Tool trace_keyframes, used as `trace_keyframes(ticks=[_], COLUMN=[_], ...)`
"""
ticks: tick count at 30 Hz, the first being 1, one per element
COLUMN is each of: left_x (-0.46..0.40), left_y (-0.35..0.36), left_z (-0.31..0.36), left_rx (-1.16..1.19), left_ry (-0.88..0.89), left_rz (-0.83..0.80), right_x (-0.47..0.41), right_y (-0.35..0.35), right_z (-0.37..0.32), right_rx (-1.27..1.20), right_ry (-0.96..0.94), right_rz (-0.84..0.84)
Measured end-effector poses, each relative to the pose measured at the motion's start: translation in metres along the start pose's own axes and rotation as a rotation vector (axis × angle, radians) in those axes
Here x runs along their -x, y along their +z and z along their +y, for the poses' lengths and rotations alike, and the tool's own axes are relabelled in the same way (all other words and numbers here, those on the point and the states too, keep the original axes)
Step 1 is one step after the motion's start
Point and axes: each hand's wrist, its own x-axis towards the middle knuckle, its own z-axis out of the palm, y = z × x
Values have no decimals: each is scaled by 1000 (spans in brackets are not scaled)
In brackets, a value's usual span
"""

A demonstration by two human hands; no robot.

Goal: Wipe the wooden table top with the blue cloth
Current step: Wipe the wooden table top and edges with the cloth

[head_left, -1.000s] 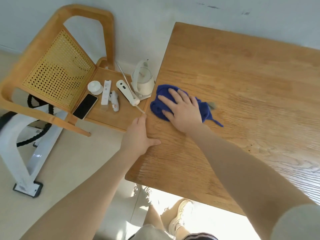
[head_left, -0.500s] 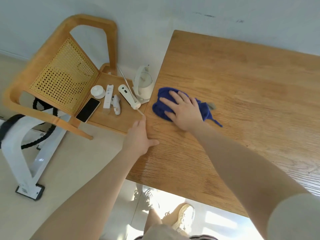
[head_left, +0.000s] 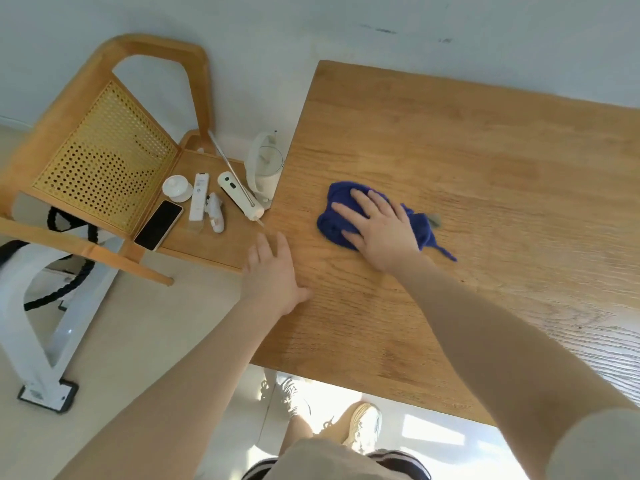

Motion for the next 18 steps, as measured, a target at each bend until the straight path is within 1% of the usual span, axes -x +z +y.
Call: trace_keyframes(ticks=[1,3,5,6,8,10,13,15,18], left_x=[3,5,8,9,10,8,5,3,1], left_y=[3,7,8,9,12,17,22,24,26], left_z=[4,11,17,22,34,48,62,63,63], left_rx=[-52,-160,-238,-234,-169,-144,-180,-197,-184], left_ry=[33,119,180,187,150,97,28,13,3], left_rz=[35,103,75,43,-13,-22,-12,-25,-46], right_x=[-10,-20,-6,9,44,67,58,38,7], right_y=[-4,-6,-1,4,14,17,12,6,-4], right_z=[9,16,7,0,-14,-15,3,21,45], right_rx=[-12,-14,-29,-38,-46,-34,-11,-14,-8], right_ry=[63,122,145,131,54,-38,-110,-47,109], right_rz=[9,21,45,66,89,32,3,28,67])
